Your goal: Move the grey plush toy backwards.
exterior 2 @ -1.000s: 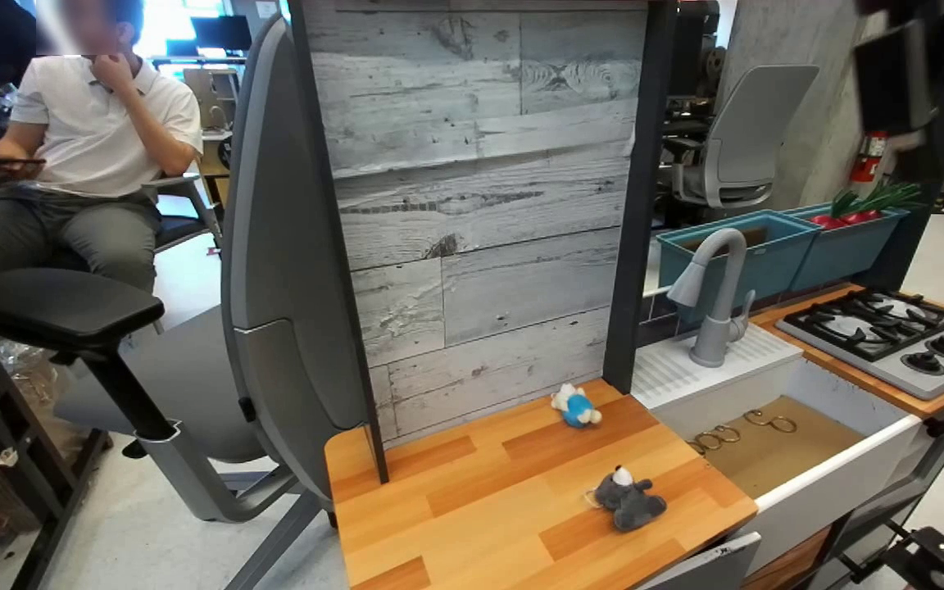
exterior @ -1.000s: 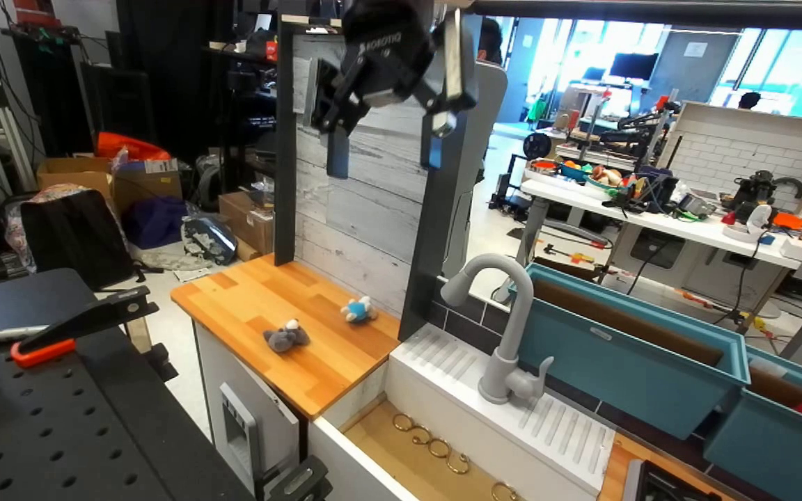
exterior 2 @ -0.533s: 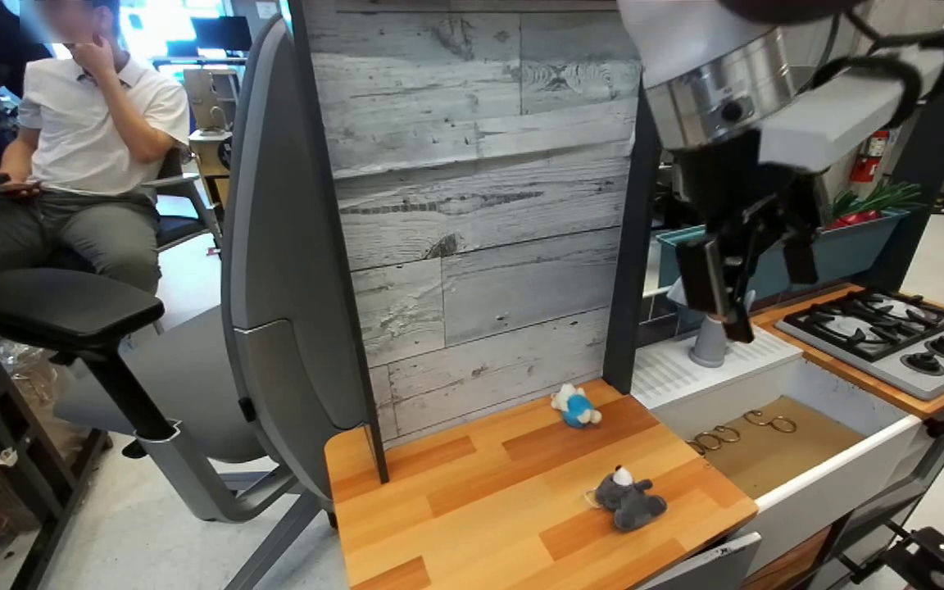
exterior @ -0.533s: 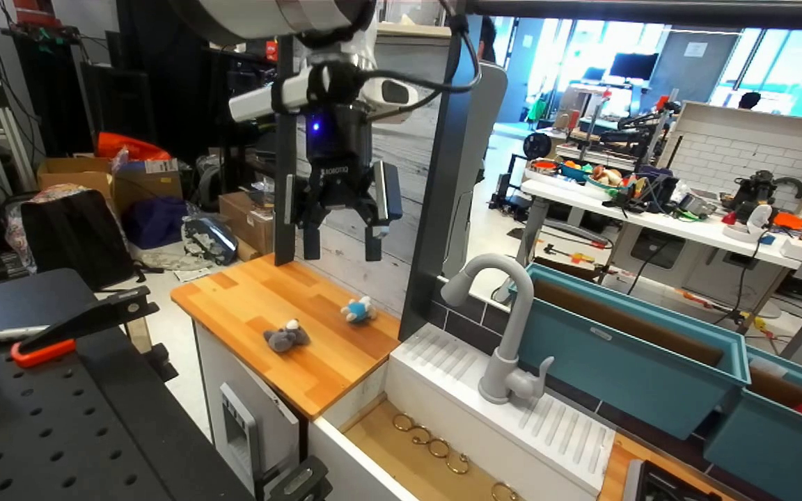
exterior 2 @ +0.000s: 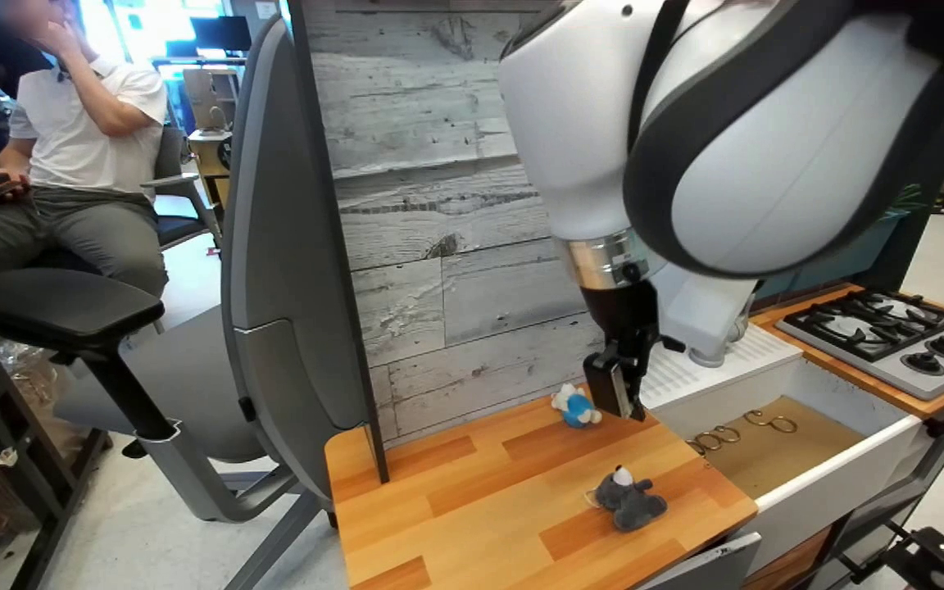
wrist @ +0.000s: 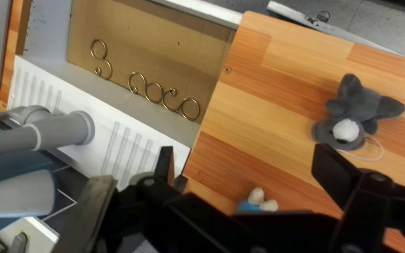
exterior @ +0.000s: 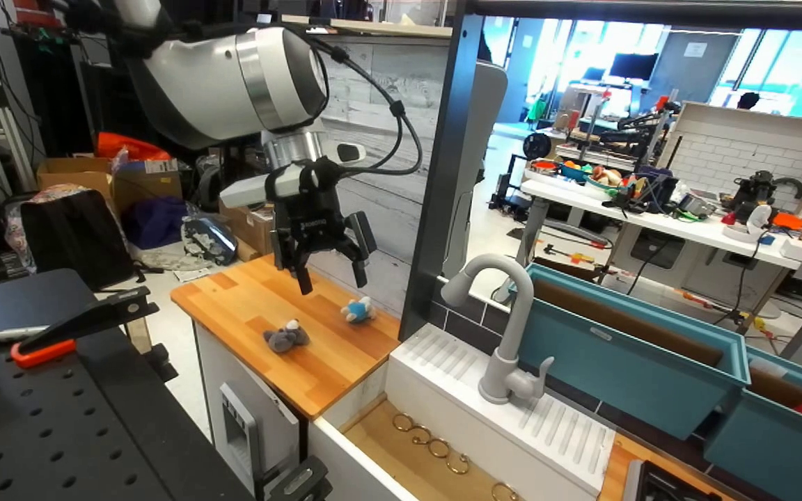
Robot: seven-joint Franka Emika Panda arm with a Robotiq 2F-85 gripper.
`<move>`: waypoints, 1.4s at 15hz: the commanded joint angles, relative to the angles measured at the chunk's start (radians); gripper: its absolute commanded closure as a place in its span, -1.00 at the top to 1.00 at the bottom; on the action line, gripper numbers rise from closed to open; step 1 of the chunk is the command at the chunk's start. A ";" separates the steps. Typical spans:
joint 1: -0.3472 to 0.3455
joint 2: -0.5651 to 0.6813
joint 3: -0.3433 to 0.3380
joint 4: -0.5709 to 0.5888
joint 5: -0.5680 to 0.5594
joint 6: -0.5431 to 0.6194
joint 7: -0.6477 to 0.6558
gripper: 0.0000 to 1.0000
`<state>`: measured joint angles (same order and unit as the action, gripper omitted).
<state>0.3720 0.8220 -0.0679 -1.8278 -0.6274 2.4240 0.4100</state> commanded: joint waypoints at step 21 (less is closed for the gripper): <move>-0.088 0.240 0.126 0.219 0.323 -0.103 -0.422 1.00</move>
<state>0.3127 1.0311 0.0279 -1.6712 -0.3430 2.3721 0.0545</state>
